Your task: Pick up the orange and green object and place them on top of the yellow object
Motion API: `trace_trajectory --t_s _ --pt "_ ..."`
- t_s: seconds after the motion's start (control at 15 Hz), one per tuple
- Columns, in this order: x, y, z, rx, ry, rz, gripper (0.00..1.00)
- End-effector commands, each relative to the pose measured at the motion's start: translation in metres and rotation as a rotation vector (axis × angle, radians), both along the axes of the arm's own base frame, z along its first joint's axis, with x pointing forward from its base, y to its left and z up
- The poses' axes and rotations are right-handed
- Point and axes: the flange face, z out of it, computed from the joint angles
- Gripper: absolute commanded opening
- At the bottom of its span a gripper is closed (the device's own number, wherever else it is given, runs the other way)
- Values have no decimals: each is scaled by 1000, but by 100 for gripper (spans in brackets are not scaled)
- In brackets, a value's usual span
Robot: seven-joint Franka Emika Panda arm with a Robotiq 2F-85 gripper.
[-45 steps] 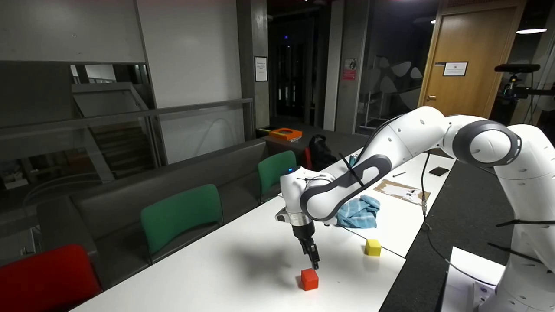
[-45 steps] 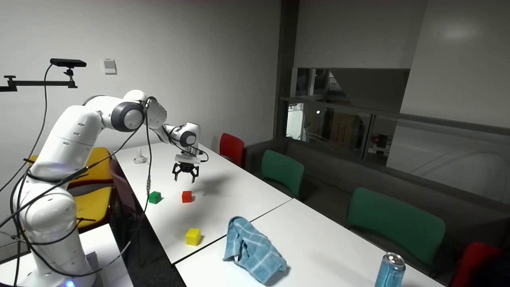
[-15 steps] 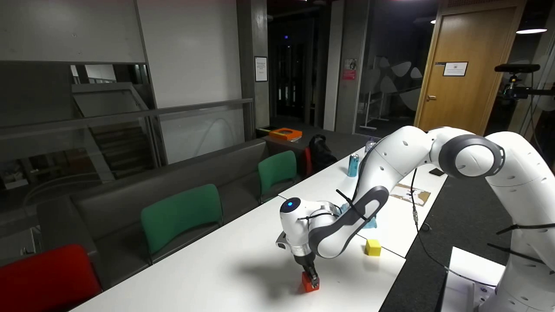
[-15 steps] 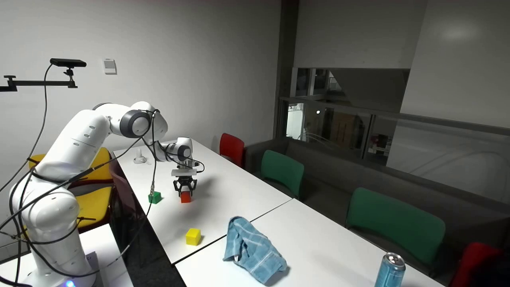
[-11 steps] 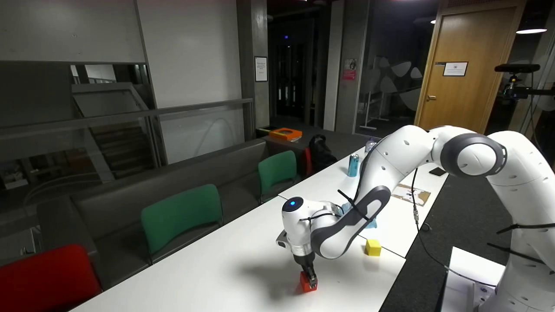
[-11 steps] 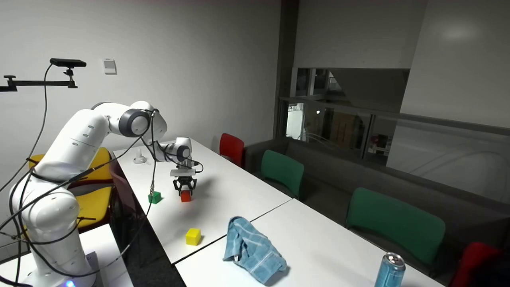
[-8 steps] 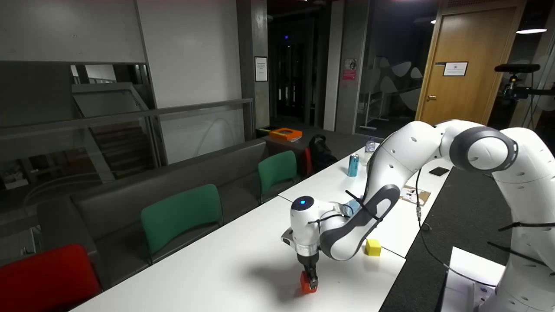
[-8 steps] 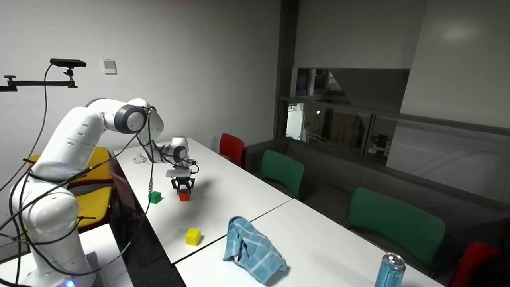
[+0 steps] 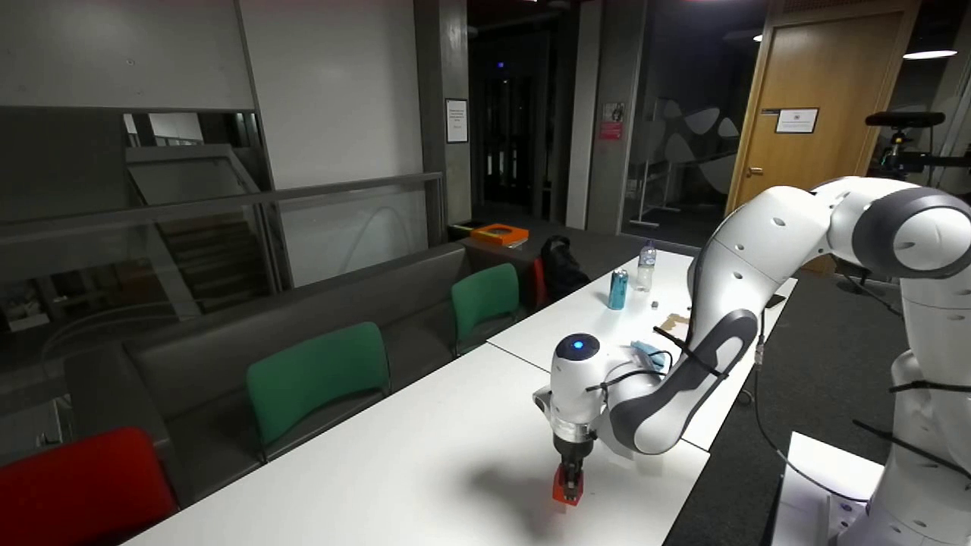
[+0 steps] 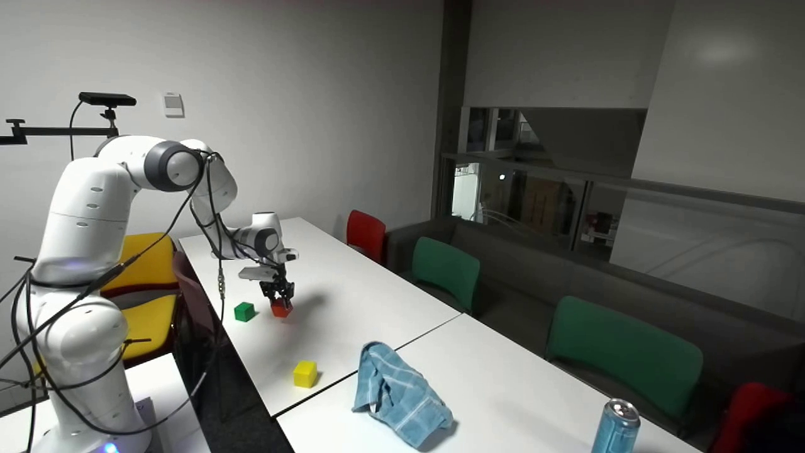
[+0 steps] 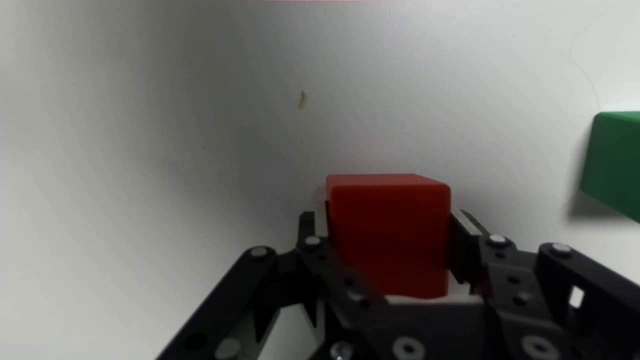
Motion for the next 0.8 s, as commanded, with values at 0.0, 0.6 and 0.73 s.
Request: trace_trajectory --t_s 0.0,0.6,0.73 --pt "-25 -23 19 2 -37 -199 30" --pt "-33 -39 -2 -23 -14 -498 55" --pt "-33 -39 -2 -23 -15 -509 55"
